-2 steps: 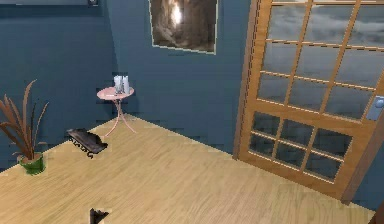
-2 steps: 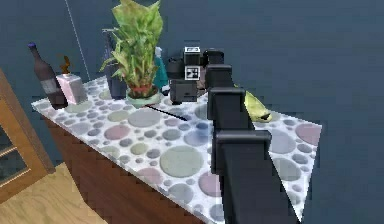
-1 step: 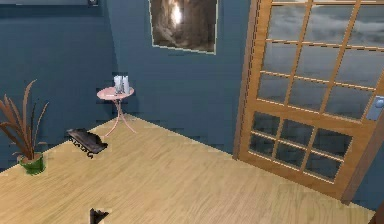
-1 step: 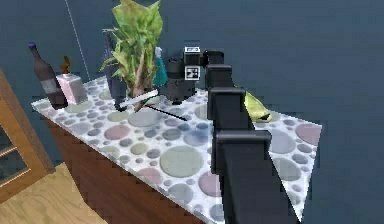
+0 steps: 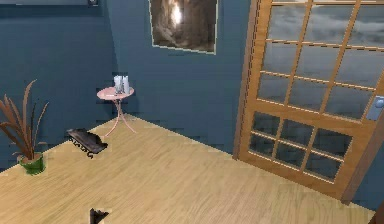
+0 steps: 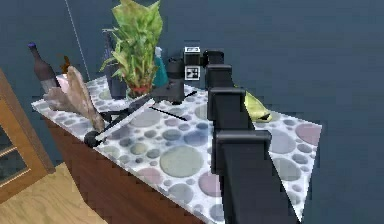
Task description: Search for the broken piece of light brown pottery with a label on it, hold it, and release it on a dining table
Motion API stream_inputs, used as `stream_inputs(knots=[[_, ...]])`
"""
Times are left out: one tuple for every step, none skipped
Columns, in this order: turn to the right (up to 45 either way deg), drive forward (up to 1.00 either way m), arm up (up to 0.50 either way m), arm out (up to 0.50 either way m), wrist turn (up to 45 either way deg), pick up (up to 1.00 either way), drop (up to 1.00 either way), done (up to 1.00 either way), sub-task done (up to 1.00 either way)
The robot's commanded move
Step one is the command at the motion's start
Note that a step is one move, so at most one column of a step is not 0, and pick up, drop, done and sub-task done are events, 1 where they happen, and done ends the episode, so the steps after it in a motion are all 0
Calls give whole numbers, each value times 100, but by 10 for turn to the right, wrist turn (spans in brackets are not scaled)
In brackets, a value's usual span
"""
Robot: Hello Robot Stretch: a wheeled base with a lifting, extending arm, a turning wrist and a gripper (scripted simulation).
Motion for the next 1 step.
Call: stream_inputs(knots=[[0,0,0,0,-360,0,0,0,0]])
